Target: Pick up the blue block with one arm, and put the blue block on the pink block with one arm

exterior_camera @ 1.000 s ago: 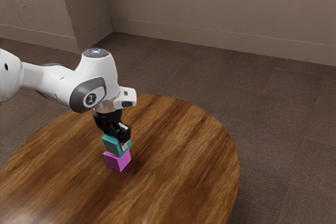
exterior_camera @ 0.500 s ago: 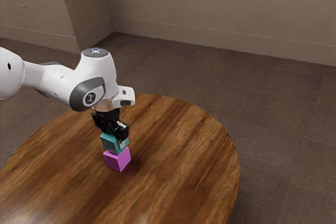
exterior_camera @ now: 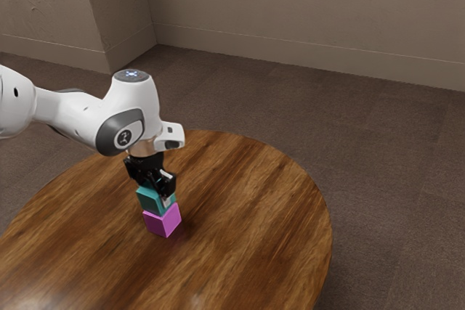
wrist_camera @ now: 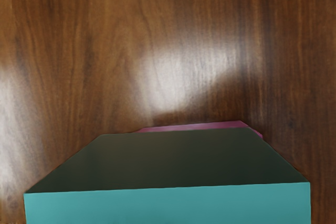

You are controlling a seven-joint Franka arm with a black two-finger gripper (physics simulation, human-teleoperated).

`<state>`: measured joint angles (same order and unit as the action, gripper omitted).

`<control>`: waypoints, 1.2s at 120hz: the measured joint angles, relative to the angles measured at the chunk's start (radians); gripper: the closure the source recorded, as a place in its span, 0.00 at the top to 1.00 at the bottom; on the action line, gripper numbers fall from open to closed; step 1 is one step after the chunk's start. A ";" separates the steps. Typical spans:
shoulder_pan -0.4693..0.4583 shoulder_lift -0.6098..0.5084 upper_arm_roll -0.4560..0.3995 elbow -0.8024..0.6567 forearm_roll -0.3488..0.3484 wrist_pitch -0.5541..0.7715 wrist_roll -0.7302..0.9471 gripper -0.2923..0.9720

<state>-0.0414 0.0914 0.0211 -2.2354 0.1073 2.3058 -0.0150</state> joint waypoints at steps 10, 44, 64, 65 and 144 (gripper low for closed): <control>-0.003 -0.004 0.001 0.000 -0.002 0.000 -0.007 0.53; -0.006 -0.003 0.000 0.000 -0.015 -0.004 -0.017 0.63; -0.006 -0.003 0.000 0.007 -0.014 -0.007 -0.016 0.71; -0.006 -0.003 0.000 0.007 -0.014 -0.007 -0.016 0.71; 0.006 -0.029 0.037 0.273 -0.024 -0.306 0.025 0.77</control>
<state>-0.0357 0.0626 0.0584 -1.9625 0.0832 1.9998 0.0096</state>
